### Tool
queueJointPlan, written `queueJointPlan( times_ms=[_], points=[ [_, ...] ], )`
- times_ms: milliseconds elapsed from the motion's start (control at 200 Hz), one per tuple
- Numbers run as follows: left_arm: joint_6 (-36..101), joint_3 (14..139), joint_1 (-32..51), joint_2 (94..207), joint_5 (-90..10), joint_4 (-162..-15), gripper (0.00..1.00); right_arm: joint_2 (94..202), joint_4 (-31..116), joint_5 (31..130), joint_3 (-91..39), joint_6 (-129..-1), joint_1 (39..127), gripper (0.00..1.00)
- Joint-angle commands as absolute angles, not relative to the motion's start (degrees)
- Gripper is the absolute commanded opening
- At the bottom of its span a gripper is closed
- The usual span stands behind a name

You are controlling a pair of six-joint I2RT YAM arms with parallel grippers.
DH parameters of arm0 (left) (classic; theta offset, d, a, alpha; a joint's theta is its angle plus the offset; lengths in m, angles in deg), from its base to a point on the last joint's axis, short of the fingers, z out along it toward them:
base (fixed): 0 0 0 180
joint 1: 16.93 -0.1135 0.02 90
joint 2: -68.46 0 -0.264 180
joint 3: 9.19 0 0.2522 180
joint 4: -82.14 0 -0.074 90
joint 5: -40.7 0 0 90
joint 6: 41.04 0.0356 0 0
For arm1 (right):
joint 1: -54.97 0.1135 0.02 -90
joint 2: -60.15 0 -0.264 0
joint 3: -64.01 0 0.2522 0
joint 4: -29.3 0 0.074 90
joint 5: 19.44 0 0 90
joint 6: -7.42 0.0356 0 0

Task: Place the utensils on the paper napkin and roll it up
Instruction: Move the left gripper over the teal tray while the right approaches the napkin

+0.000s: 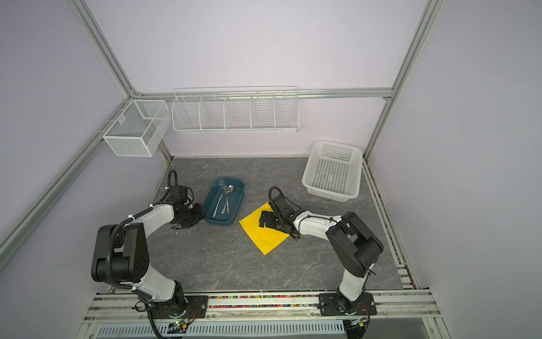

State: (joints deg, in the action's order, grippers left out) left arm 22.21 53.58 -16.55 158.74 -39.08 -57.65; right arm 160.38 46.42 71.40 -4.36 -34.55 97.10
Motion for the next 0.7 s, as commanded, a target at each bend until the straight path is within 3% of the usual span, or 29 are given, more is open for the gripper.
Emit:
queueJointPlan(
  times_ms=[0, 220, 375, 480, 695],
  points=[
    [20.19, 49.46, -16.63, 154.49, -42.53, -54.57, 0.56, 161.41, 50.7, 69.7, -4.45, -31.79, 97.61, 0.99],
    [18.88, 44.56, -16.58, 147.21, -44.03, -55.23, 0.56, 159.87, 53.91, 68.73, -4.58, -32.84, 97.72, 0.99],
    [20.03, 46.1, -16.62, 143.24, -42.73, -54.95, 0.58, 160.07, 49.31, 73.57, -4.04, -34.86, 97.41, 0.99],
    [19.98, 49.41, -16.54, 139.99, -42.81, -52.58, 0.58, 157.2, 50.36, 71.56, -5.7, -37.95, 98.34, 0.99],
    [21.68, 53.92, -16.44, 136.04, -37.54, -52.39, 0.49, 149.2, 51.14, 67.12, -5.3, -44.04, 98.7, 0.99]
  ],
)
